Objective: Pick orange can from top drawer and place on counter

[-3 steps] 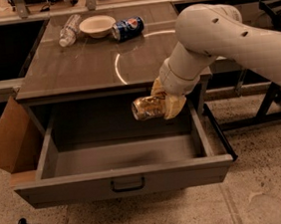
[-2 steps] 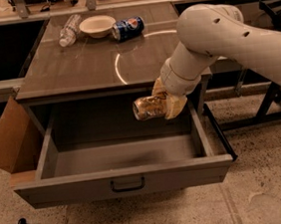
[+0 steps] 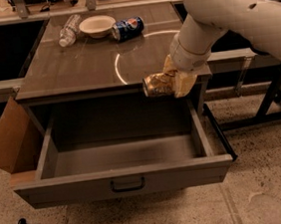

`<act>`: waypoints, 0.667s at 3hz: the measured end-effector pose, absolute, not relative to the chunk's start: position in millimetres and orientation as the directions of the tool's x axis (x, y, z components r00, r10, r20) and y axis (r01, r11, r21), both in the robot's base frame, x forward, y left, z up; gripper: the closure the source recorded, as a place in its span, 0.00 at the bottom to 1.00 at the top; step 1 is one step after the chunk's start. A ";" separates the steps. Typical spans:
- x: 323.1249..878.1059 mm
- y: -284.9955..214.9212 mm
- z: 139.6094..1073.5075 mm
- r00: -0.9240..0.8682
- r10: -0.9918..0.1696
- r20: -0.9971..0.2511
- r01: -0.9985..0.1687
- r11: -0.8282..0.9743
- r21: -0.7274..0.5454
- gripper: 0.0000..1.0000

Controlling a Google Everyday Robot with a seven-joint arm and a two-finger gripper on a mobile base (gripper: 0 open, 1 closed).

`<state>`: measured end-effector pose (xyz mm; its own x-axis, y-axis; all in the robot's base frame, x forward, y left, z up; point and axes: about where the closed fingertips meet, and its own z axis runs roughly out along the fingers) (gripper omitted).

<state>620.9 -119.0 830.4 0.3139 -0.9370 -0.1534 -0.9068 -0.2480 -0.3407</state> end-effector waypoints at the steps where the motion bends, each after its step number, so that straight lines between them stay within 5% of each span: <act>1: 654.0 -133.2 848.2 0.215 -0.958 -0.189 -0.934 -0.144 -0.328 1.00; 2: 674.8 -137.0 856.6 0.162 -0.962 -0.219 -0.943 -0.085 -0.322 1.00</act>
Offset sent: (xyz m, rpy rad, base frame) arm 0.0788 -0.0251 0.0414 0.0991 0.0355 -0.2207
